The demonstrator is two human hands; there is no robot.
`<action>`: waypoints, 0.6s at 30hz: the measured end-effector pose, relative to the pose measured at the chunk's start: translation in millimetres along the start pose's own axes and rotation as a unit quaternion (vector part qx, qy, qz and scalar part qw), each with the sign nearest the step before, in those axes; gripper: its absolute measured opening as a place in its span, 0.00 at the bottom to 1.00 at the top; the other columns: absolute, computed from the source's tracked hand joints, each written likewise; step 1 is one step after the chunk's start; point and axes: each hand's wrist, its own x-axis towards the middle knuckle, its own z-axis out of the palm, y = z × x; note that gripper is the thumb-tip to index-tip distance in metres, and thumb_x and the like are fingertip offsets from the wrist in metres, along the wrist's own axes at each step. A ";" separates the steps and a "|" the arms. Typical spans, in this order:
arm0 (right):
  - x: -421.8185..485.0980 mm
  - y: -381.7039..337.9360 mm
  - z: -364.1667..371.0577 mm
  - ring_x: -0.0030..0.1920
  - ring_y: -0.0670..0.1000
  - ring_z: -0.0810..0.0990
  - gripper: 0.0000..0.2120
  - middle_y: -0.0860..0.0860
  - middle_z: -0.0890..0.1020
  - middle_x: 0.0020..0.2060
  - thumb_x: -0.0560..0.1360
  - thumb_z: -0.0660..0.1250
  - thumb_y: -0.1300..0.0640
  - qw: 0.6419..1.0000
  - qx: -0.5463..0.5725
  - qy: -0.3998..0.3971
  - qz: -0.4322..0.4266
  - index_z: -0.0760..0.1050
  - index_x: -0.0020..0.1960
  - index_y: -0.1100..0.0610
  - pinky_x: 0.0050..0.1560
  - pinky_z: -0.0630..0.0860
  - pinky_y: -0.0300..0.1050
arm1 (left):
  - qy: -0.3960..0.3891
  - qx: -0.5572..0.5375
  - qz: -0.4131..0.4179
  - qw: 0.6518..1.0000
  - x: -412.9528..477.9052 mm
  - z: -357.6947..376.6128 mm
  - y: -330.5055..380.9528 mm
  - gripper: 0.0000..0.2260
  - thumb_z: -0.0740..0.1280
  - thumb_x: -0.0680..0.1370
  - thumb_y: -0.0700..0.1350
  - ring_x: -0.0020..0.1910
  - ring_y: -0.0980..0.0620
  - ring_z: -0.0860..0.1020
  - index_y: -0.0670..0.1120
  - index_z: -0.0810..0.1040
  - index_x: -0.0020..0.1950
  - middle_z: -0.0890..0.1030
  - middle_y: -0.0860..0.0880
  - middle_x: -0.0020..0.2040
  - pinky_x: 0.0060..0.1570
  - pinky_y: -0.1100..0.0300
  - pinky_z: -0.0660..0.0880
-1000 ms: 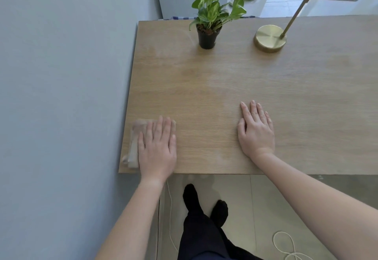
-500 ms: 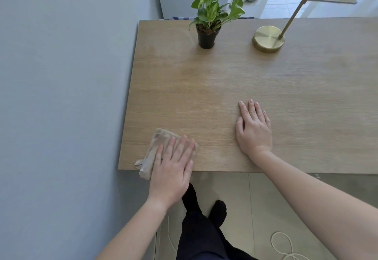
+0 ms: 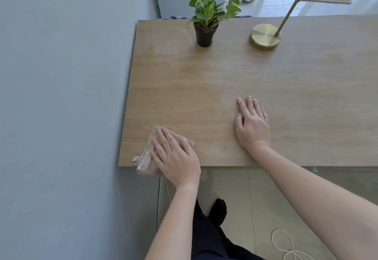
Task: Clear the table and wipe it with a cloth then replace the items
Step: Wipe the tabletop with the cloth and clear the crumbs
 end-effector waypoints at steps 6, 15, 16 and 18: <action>-1.5 -0.4 2.1 0.84 0.49 0.57 0.29 0.52 0.63 0.84 0.83 0.48 0.46 1.000 0.005 0.004 -0.002 0.64 0.84 0.46 0.85 0.49 0.50 | -0.093 0.122 0.253 0.955 41.8 -29.2 -62.9 0.32 0.45 0.88 0.63 0.87 0.50 0.39 0.50 0.41 0.88 0.40 0.52 0.88 0.86 0.44 0.43; -0.9 1.0 2.7 0.85 0.50 0.57 0.30 0.53 0.63 0.83 0.83 0.48 0.46 1.000 0.006 0.003 -0.002 0.64 0.84 0.46 0.85 0.49 0.50 | -0.076 0.099 0.209 0.970 55.1 -45.8 -74.8 0.31 0.42 0.87 0.64 0.87 0.53 0.40 0.52 0.45 0.88 0.45 0.54 0.88 0.86 0.45 0.43; -0.7 0.1 2.5 0.85 0.50 0.56 0.30 0.53 0.63 0.84 0.83 0.48 0.46 1.000 0.008 0.001 -0.001 0.64 0.84 0.46 0.85 0.48 0.50 | -0.065 0.102 0.182 0.976 53.4 -40.9 -71.1 0.31 0.40 0.87 0.64 0.87 0.52 0.41 0.51 0.45 0.88 0.45 0.54 0.88 0.85 0.44 0.43; -0.4 -0.6 1.9 0.85 0.50 0.56 0.30 0.52 0.63 0.84 0.83 0.48 0.46 1.000 0.011 0.000 0.000 0.63 0.84 0.46 0.85 0.48 0.50 | -0.050 0.120 0.188 0.973 57.7 -37.3 -74.6 0.31 0.40 0.87 0.63 0.87 0.51 0.43 0.52 0.45 0.88 0.46 0.55 0.88 0.85 0.44 0.43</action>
